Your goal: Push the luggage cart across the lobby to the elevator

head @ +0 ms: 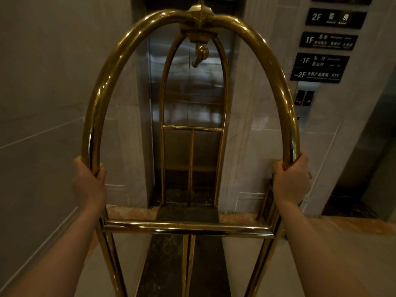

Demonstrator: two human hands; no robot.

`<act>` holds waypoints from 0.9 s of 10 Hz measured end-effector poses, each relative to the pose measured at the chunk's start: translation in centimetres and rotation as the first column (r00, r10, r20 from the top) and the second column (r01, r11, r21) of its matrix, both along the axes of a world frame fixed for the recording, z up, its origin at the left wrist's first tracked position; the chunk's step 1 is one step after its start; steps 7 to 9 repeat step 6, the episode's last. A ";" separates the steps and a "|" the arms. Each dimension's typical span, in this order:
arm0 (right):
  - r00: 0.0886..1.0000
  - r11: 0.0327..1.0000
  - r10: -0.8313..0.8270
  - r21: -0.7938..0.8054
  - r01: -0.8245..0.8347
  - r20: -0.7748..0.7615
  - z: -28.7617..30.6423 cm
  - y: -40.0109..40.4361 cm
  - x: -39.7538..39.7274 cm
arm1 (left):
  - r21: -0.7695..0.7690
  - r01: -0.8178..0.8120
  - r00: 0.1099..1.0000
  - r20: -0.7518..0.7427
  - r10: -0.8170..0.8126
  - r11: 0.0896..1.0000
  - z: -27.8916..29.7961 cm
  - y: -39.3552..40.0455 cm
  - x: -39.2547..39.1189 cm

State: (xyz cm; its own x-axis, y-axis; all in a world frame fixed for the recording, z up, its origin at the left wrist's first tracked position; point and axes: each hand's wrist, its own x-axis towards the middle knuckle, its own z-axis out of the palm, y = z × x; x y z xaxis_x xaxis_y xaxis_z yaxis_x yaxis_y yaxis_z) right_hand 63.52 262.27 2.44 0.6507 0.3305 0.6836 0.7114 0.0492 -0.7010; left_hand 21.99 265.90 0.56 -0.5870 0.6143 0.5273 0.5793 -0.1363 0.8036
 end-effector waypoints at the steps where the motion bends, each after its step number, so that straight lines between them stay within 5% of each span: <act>1: 0.999 0.999 0.034 -0.024 -0.034 0.006 -0.1 -0.1 0.1 | -0.032 0.016 0.999 0.047 -0.015 0.999 0.2 -0.1 0.1; 4: 0.992 0.982 0.129 -0.140 -0.127 0.005 0.4 -1.1 0.4 | -0.193 0.129 0.990 0.086 -0.115 0.973 0.9 -0.3 -0.8; 6: 0.986 0.982 0.153 -0.125 -0.143 0.068 2.5 -3.2 0.6 | -0.026 -0.005 0.954 -0.300 -0.004 1.000 -0.8 -3.6 3.3; 9: 0.986 0.982 0.153 -0.125 -0.143 0.068 2.5 -3.2 0.6 | -0.026 -0.005 0.954 -0.300 -0.004 1.000 -0.8 -3.6 3.3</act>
